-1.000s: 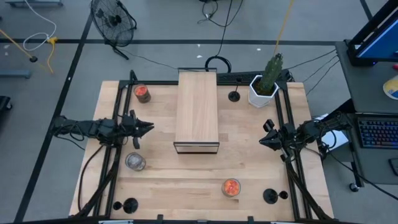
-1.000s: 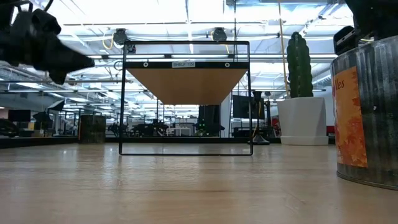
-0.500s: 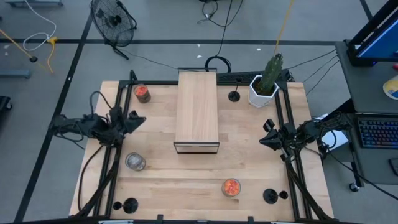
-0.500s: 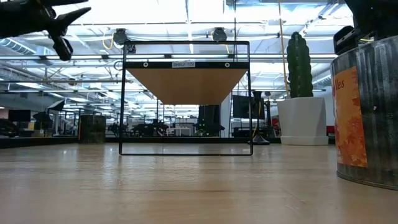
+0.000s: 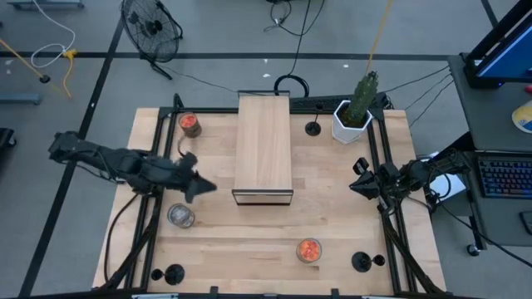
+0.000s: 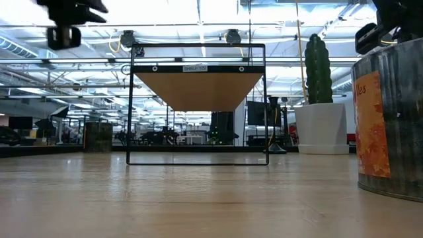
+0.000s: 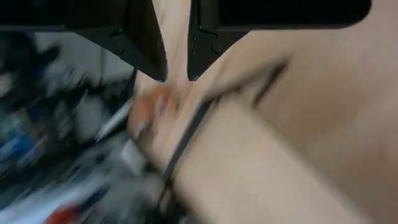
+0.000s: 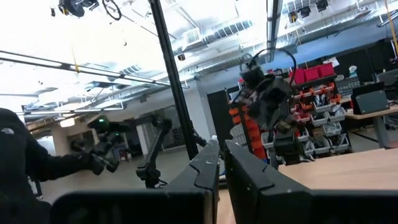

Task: Pick & Place candle stick holders
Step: Put the bottom left black candle holder on the shelf

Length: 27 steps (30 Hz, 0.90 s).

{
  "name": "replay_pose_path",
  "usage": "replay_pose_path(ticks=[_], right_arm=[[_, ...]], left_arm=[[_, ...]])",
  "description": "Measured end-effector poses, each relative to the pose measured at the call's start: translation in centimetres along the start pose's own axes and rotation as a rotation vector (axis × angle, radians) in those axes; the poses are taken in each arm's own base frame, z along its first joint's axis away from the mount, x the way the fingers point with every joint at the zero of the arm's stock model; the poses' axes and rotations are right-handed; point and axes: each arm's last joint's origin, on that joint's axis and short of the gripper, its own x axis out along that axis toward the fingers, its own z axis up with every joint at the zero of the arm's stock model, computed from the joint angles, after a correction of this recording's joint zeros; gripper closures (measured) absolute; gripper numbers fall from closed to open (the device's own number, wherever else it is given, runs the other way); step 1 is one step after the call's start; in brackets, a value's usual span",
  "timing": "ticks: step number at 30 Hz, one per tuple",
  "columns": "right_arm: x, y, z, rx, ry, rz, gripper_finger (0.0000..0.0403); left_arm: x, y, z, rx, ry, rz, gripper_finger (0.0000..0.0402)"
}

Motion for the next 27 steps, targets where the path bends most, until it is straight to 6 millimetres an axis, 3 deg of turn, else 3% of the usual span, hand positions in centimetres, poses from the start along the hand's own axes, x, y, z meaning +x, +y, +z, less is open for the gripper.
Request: replay_pose_path(ticks=[6, 13, 22, 27], right_arm=[[0.0, 0.0, 0.0, 0.000, 0.000, 0.000, 0.0385], [0.0, 0.0, 0.0, 0.000, 0.000, 0.000, 0.0385], [0.0, 0.0, 0.0, 0.000, 0.002, 0.003, 0.0385], [0.0, 0.0, 0.0, 0.000, 0.001, 0.003, 0.0385]], left_arm=[[0.5, -4.4, 1.2, -0.065, 0.324, 0.099, 0.0332], [-1.2, -7.8, 1.4, -0.151, 0.508, 0.296, 0.0332], [-1.9, -9.8, -1.5, -0.375, 0.707, 0.407, 0.0332], [-2.4, -10.5, -3.6, -0.414, 0.760, 0.473, 0.0332]])
